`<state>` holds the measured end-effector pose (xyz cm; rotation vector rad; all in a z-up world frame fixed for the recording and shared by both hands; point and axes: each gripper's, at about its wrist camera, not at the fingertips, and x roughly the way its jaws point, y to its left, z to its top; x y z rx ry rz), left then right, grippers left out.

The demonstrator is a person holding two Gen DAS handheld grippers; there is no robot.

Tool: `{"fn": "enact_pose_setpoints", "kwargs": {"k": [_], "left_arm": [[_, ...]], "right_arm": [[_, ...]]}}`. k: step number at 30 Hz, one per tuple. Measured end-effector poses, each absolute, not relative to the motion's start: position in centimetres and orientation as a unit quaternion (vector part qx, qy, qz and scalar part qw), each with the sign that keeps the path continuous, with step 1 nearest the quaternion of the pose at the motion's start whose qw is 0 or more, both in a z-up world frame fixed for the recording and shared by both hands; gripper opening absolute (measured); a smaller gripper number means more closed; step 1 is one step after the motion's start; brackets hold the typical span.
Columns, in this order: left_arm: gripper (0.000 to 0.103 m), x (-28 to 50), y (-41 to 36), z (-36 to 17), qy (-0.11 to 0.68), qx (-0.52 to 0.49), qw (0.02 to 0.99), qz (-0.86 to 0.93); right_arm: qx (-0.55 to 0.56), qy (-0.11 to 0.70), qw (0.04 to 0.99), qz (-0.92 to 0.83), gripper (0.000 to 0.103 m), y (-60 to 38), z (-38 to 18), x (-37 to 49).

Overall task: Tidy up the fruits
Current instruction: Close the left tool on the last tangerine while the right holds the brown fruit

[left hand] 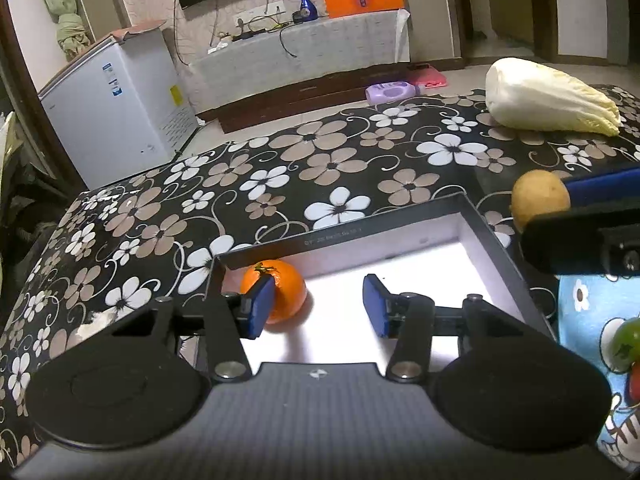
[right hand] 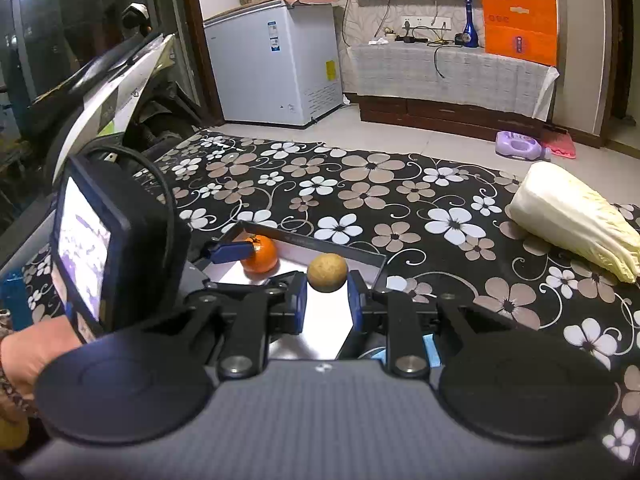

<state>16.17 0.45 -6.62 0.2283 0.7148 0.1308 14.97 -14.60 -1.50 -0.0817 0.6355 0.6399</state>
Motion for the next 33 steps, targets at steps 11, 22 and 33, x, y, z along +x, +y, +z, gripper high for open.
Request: {"fn": "enact_pose_setpoints", "kwargs": {"k": [11,22,33], "left_arm": [[0.061,16.2,1.6,-7.0,0.348,0.108,0.928,0.077],[0.022,15.0,-0.6,-6.5,0.331,0.127,0.934,0.039],[0.062,13.3,2.8,-4.9,0.290,0.058,0.955,0.009]], "right_arm": [[-0.038,0.307,0.897,0.315,0.025,-14.3,-1.5,15.0],[-0.037,0.303,0.900,0.312,0.025,-14.9,-1.2,14.8],[-0.028,0.301,0.900,0.314,0.025,-15.3,-1.0,15.0]]}}
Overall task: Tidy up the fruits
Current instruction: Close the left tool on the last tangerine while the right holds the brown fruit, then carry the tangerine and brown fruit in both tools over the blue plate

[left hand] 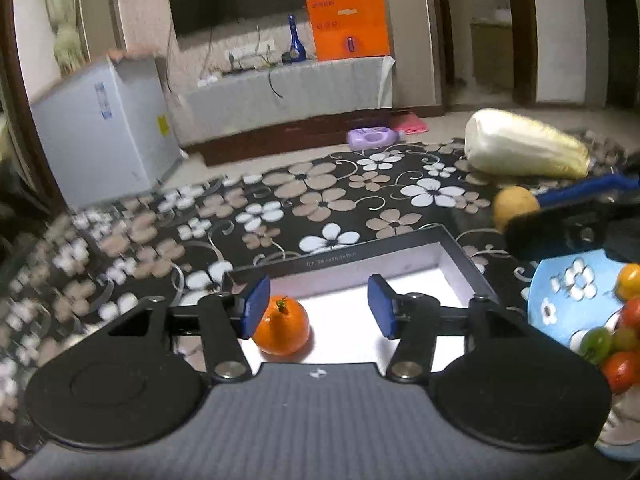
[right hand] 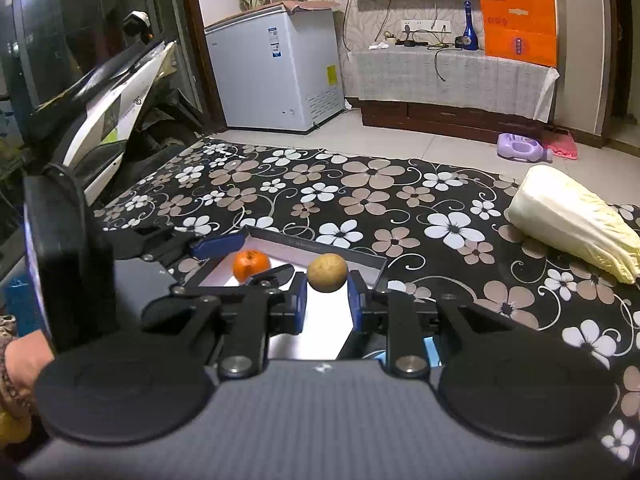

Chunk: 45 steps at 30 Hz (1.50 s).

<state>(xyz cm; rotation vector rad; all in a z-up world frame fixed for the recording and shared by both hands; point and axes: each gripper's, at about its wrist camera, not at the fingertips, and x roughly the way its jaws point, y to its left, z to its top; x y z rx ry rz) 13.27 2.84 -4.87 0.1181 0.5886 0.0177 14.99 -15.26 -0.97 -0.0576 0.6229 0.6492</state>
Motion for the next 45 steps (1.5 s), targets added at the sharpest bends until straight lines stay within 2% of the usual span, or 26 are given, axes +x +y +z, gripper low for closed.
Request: {"fn": "enact_pose_setpoints", "kwargs": {"k": [5,9,14,22,27,31,32,34,36,45], "left_arm": [[0.064,13.3,7.3,-4.0,0.311,-0.053,0.945,-0.086],[0.065,12.1,9.0,-3.3,0.301,-0.054,0.947,-0.096],[0.065,12.7,9.0,-4.3,0.326,-0.022,0.944,-0.045],[0.064,14.2,7.5,-4.6,0.320,0.017,0.947,-0.035],[0.063,15.9,7.5,-5.6,0.374,0.012,0.927,-0.023],[0.063,16.3,5.9,-6.2,0.383,0.062,0.921,-0.006],[0.063,16.4,5.6,-6.3,0.384,0.072,0.920,-0.001],[0.051,16.3,5.6,-6.2,0.380,0.075,0.922,0.007],[0.044,16.1,6.0,-6.2,0.378,0.074,0.923,0.015],[0.043,15.0,5.4,-4.9,0.373,0.061,0.926,0.013]], "right_arm": [[-0.025,0.301,0.897,0.321,0.025,-15.1,-0.9,15.1],[-0.027,0.304,0.892,0.333,0.025,-14.9,-1.0,15.1],[-0.021,0.301,0.893,0.335,0.025,-15.1,-0.8,14.9],[-0.025,0.303,0.891,0.338,0.025,-14.6,-1.0,14.8],[-0.028,0.306,0.888,0.342,0.025,-14.3,-1.1,14.8],[-0.033,0.308,0.886,0.345,0.025,-14.0,-1.3,14.7],[-0.033,0.309,0.886,0.344,0.025,-13.9,-1.3,14.8],[-0.034,0.311,0.886,0.342,0.025,-13.9,-1.5,14.8],[-0.038,0.312,0.886,0.341,0.025,-13.7,-1.7,14.8],[-0.042,0.309,0.886,0.342,0.025,-13.8,-1.5,14.4]]}}
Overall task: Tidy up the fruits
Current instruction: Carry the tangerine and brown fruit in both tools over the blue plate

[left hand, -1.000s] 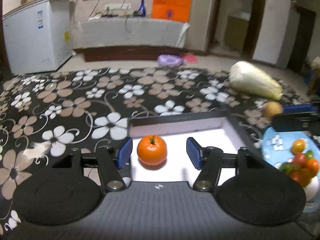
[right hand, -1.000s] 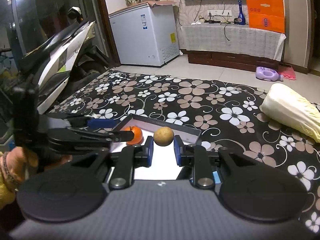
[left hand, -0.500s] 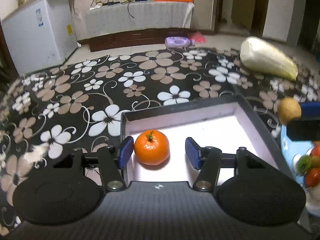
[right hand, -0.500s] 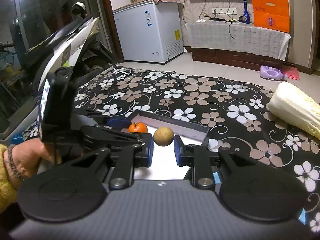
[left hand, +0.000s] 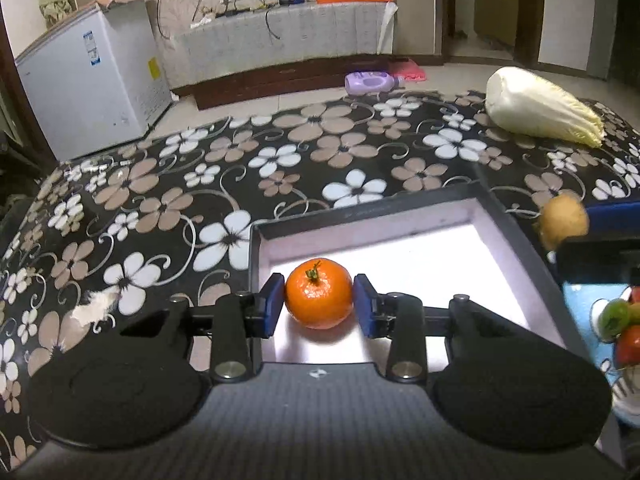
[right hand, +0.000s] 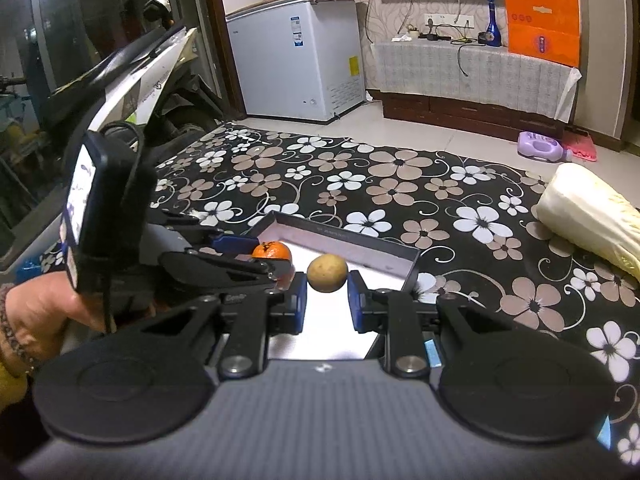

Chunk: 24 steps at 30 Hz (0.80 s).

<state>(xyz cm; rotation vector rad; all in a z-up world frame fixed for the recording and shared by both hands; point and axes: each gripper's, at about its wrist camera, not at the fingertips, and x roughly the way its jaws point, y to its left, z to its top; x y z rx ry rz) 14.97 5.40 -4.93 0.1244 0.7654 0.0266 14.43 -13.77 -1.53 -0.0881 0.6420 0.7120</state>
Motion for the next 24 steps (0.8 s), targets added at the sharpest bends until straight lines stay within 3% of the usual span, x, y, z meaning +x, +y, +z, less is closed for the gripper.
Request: {"fn": "enact_pose_setpoints", "kwargs": {"k": [24], "left_arm": [[0.043,12.8,-4.2,-1.9,0.342,0.051,0.936,-0.068]], "right_arm": [[-0.041,0.298,0.904,0.303,0.025,-20.2,-0.3,12.3]]}}
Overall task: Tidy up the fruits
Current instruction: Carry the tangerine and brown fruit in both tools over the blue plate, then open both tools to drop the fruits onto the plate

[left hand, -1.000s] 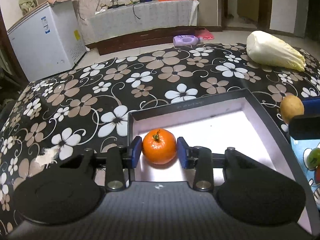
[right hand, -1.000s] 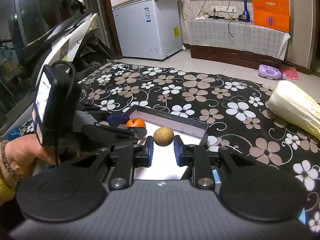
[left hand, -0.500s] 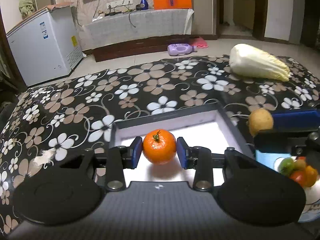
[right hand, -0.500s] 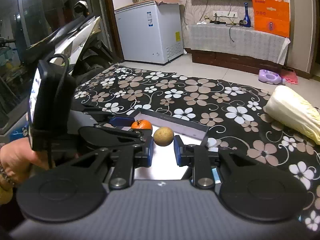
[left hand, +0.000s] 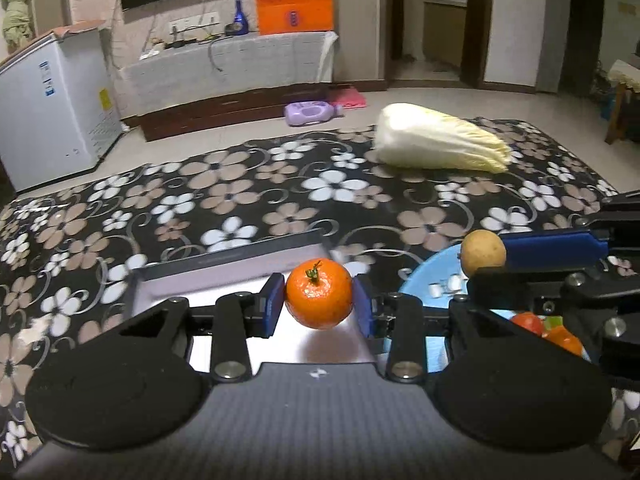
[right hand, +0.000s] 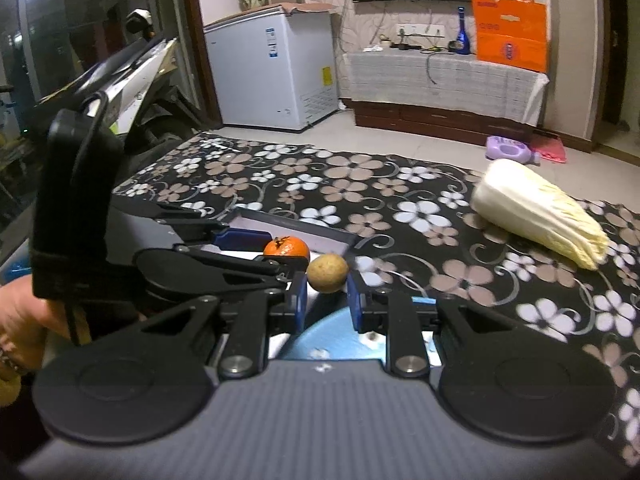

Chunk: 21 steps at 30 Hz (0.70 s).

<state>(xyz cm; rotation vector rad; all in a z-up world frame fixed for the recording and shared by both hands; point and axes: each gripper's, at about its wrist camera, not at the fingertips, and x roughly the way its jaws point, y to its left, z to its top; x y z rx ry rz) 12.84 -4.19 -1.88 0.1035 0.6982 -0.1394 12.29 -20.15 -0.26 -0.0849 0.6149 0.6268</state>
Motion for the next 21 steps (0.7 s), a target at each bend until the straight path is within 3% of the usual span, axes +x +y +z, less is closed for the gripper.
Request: {"fn": "enact_pose_setpoints", "kwargs": {"k": [15,21], "left_arm": [[0.043,11.9,-11.3,-3.4,0.357,0.053,0.919,-0.158],[0.043,12.1,-10.9,-4.1,0.366,0.035,0.920,-0.137]], "right_arm": [[-0.054,0.351,0.900,0.253,0.025,-26.9,-3.1,12.7],[-0.067,0.353,0.902,0.239,0.026,-26.5,-4.6,13.6]]}}
